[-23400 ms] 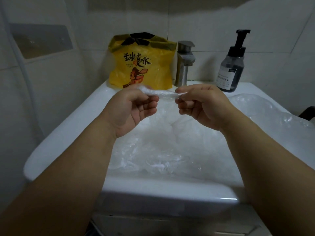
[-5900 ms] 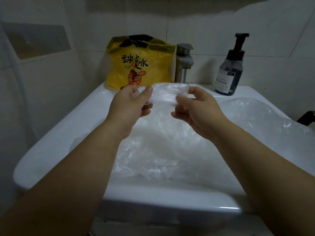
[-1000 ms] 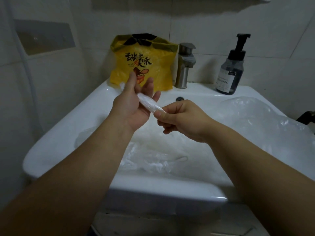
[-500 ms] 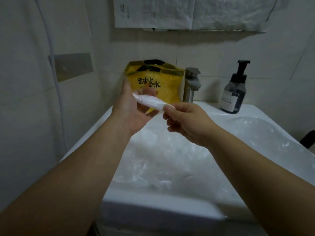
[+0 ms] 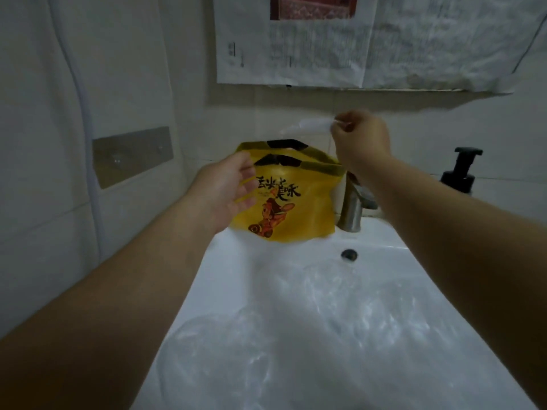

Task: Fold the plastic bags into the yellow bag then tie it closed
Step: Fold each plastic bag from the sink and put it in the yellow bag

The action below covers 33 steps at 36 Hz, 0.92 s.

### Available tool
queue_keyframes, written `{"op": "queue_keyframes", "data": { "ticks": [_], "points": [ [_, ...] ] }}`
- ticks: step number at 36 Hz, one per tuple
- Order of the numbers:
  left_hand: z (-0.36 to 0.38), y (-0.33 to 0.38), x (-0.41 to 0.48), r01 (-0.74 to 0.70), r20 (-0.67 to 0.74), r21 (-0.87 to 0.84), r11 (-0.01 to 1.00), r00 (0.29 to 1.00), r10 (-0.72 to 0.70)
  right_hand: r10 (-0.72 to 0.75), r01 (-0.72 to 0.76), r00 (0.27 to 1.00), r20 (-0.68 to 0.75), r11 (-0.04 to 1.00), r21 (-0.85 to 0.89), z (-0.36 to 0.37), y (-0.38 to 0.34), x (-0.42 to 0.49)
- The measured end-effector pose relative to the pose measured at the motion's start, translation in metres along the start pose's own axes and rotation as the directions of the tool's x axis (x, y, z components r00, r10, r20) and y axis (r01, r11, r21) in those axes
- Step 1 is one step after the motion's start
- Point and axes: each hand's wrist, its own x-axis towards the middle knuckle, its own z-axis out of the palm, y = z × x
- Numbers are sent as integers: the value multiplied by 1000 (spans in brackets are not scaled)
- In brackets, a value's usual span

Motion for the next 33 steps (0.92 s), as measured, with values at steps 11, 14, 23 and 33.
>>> {"op": "queue_keyframes", "data": {
  "ticks": [11, 14, 23, 33],
  "points": [
    [-17, -6, 8, -9, -5, 60, 998, 1000, 9, 132, -39, 976, 173, 889, -456, 38, 5, 18],
    [-15, -15, 0, 24, 5, 55, 998, 1000, -24, -44, 59, 998, 51, 935, -350, 20, 2, -7],
    [15, -72, -45, 85, 78, 235, 968, 991, -106, -38, 106, 965, 261, 962, -250, -16, 34, -102],
    [15, -135, -78, -78, 188, 968, 238, 853, -487, 482, -225, 576, 660, 870, -439, -29, 87, -175]
  ]
}}
